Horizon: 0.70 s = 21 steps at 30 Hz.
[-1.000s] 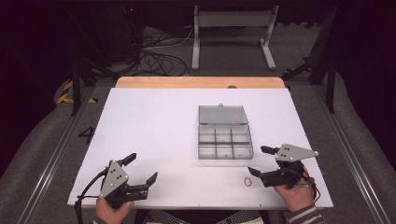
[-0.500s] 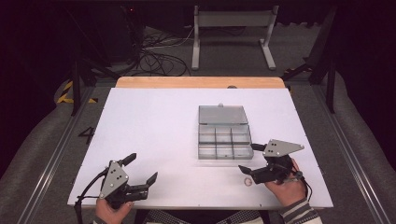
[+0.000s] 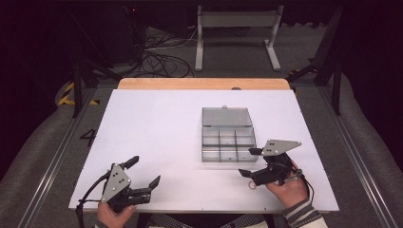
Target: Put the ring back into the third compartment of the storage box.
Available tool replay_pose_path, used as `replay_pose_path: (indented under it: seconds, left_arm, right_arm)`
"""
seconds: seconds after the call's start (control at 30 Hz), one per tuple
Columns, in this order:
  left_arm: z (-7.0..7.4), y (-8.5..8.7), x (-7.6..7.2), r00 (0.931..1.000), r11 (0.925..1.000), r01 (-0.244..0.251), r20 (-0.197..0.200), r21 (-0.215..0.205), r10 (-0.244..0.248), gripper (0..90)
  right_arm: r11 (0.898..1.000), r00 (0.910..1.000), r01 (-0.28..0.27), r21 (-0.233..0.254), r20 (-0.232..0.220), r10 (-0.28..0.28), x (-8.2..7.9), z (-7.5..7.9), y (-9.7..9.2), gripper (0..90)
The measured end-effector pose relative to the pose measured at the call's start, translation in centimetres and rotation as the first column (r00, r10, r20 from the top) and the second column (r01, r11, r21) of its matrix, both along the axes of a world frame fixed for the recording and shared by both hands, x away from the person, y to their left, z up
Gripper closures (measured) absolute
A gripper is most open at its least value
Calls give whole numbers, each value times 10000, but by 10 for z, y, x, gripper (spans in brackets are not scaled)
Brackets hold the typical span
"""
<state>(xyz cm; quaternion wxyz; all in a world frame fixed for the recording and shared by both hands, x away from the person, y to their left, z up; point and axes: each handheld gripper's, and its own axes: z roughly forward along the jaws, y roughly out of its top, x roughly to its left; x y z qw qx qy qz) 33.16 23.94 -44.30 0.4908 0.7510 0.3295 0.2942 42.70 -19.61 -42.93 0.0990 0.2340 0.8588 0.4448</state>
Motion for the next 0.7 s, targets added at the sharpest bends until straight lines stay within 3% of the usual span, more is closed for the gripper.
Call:
replay_pose_path:
  seconds: [0.13,0.3,0.53,0.7]
  left_arm:
    - [0,0,0,10000,10000,4,8,-3,-4,111]
    - [0,0,0,10000,10000,12,45,32,-12,111]
    - [0,0,0,10000,9999,34,69,104,-35,114]
    - [0,0,0,10000,10000,29,56,66,-30,115]
  right_arm:
    - [9996,9997,-67,-285,-231,61,1,-1,0,257]
    - [9942,9990,-199,-1061,-414,156,3,-3,2,334]
    - [9740,9973,-296,-2244,-723,136,5,-6,4,473]
    - [9632,9953,-405,-2656,-961,153,5,-8,4,529]
